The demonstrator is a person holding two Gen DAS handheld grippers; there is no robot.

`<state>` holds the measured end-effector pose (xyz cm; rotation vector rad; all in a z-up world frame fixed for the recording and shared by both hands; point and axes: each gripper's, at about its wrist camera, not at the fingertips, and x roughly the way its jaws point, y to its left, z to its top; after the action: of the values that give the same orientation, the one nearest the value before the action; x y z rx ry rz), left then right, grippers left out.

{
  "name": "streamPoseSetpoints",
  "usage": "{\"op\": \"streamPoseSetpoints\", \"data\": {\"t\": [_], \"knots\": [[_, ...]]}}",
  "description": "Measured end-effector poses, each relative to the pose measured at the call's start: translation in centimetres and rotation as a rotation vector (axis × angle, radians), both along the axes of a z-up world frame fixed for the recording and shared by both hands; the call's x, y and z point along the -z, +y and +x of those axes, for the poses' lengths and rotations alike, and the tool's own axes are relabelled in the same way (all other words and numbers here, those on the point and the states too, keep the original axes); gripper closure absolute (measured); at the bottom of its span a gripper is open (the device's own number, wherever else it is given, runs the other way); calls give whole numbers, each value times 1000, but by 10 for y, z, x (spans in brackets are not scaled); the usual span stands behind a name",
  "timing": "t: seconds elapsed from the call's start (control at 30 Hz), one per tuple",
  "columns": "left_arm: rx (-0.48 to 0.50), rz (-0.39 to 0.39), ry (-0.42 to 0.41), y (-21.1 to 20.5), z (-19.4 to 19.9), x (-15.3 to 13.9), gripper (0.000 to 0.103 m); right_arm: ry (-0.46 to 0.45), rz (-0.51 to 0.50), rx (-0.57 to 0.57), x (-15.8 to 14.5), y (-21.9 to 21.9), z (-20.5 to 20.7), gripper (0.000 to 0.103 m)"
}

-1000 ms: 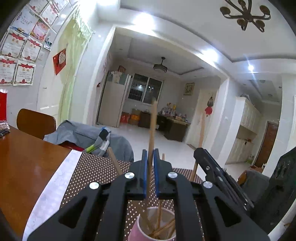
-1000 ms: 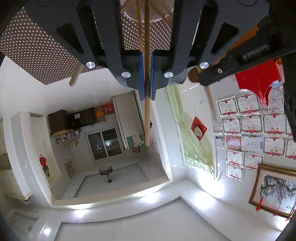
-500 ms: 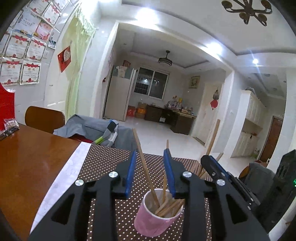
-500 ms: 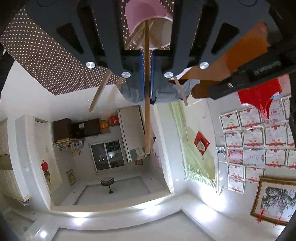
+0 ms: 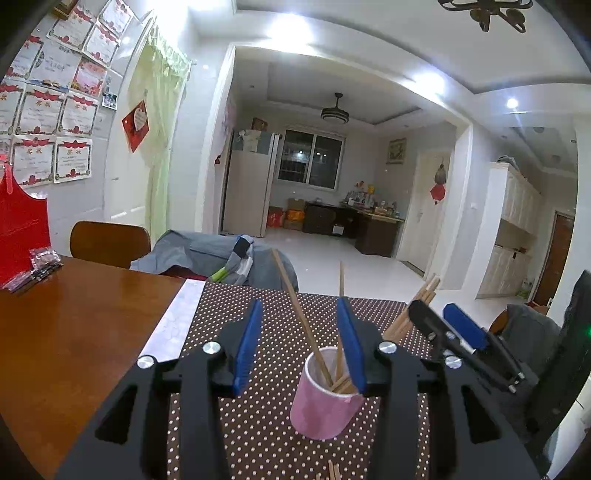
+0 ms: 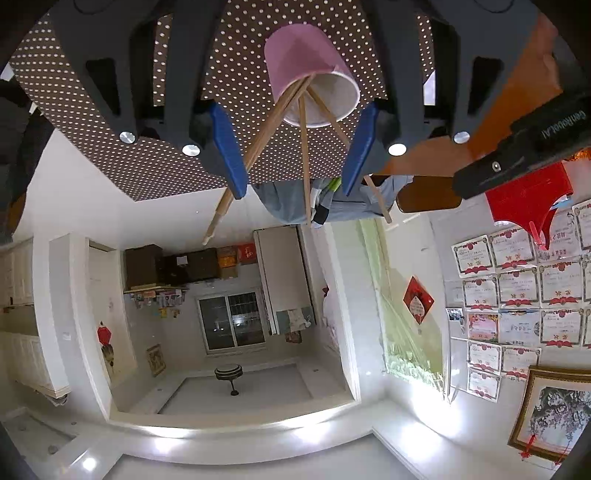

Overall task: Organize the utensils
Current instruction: 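Lower the left gripper onto a chopstick and close while the right gripper grasps another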

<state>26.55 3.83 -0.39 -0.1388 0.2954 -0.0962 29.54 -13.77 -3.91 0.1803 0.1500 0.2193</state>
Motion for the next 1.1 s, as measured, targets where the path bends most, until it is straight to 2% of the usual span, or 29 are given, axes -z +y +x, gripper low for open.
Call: {"op": "streamPoseSetpoints", "data": {"t": [0.17,0.3,0.47,0.77,0.97,1.0,1.03,1.1], "knots": [[0,6,21,0,-20,0,59,16,-21,4,-7,-3,-25,49],[21,22,71,-3,-41,7,53,78,-54,-9,-5,-4,-46,49],[44,50,181,-7,-62,25,53,240,-77,-28,11,-5,-64,49],[53,66,395,-2,-91,72,53,573,-136,-125,67,3,-86,49],[35,28,461,11,-100,95,53,714,-215,-207,97,26,-104,50],[36,24,464,12,-101,96,53,728,-215,-224,101,29,-108,54],[37,23,466,13,-102,97,53,748,-225,-238,105,32,-110,68],[39,28,468,14,-106,99,53,774,-237,-251,111,34,-114,72]]}}
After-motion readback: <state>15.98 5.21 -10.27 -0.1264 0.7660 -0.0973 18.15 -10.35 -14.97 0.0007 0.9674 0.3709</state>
